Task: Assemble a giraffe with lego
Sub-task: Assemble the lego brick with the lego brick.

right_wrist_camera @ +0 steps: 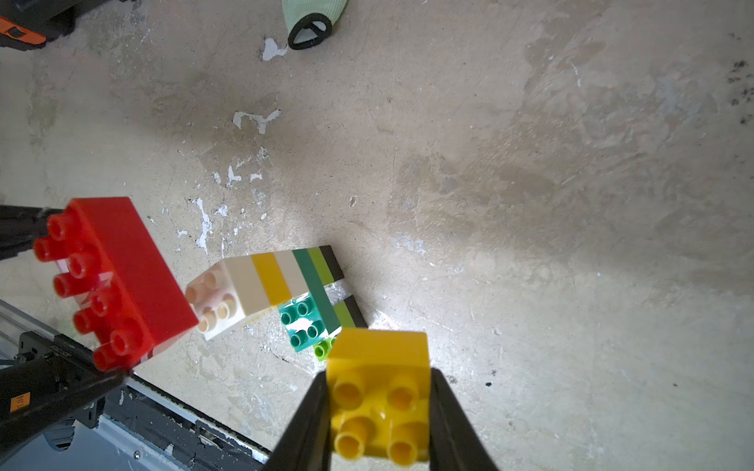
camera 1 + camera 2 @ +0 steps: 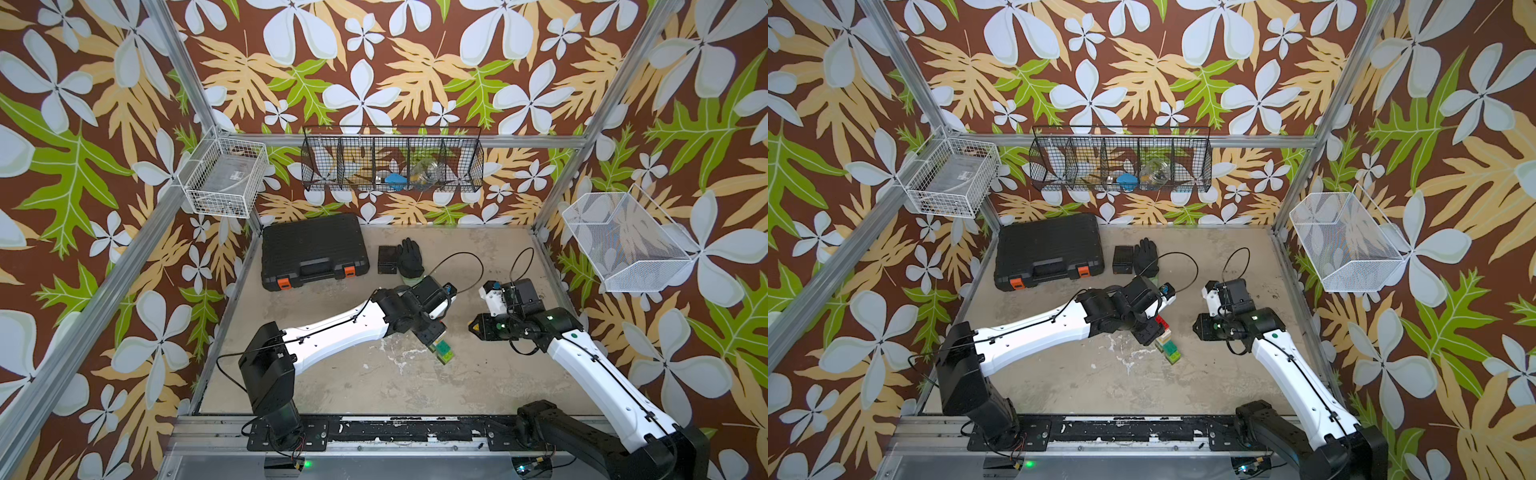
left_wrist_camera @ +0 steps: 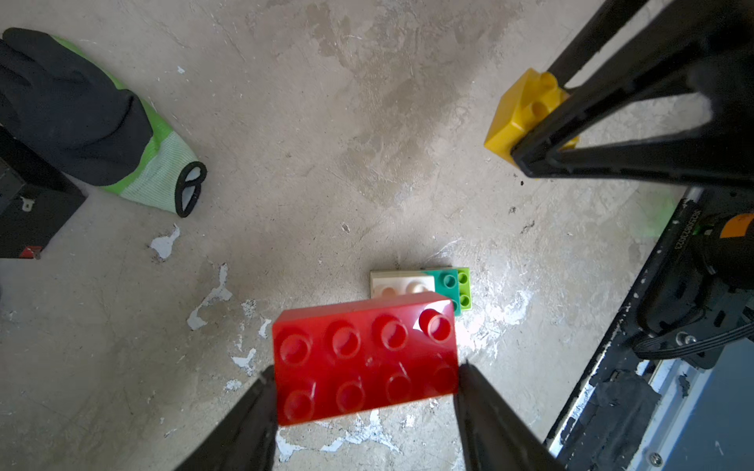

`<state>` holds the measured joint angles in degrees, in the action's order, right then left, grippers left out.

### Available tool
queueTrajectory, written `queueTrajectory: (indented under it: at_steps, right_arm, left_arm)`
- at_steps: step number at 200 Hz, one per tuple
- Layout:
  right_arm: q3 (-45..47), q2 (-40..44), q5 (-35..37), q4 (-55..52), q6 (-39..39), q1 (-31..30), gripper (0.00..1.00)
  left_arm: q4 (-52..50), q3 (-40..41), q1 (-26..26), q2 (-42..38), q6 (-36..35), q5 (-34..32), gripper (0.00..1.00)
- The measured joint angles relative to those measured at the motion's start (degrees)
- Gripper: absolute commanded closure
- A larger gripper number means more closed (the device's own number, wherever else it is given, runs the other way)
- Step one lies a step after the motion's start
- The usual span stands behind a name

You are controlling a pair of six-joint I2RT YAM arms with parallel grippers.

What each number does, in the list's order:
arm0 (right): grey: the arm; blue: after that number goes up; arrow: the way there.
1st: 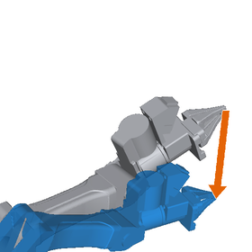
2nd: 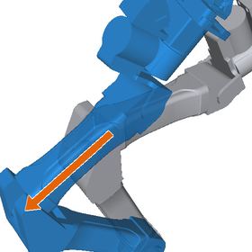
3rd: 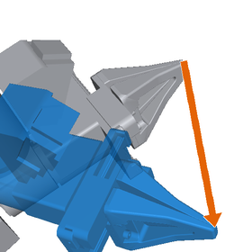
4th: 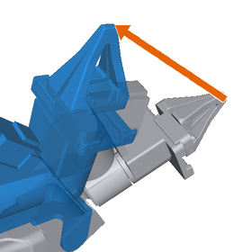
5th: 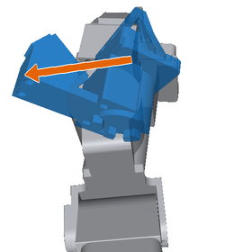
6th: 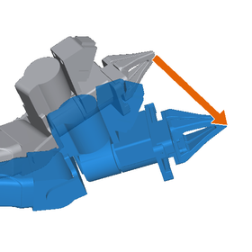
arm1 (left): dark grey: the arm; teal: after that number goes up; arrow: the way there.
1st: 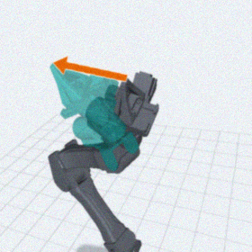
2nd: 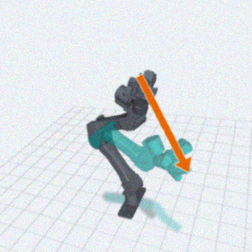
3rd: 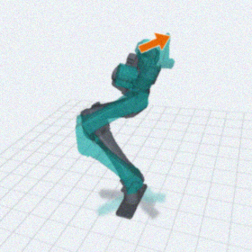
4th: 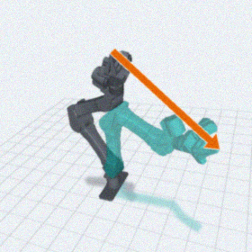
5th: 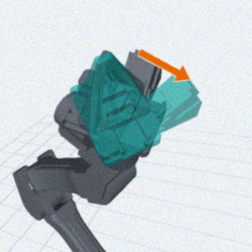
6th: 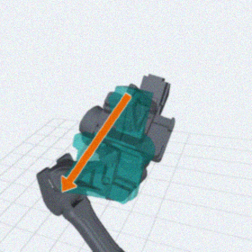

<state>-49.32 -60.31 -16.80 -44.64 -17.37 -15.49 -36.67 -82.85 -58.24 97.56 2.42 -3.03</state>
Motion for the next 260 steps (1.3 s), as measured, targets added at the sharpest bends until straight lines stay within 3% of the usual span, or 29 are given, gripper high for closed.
queueTrajectory:
  at_steps: [111, 260]
  right_arm:
    - [-0.74, -0.98, 0.35, 0.0, 0.07, 0.0, 0.77]
    - [-1.38, -1.7, 0.59, 0.02, 1.33, 0.09, 0.77]
  left_arm:
    - [-8.02, -8.83, -0.04, 5.86, -1.14, -1.25, 0.53]
    - [-8.07, -10.14, -0.04, 8.55, -1.05, 1.55, 0.52]
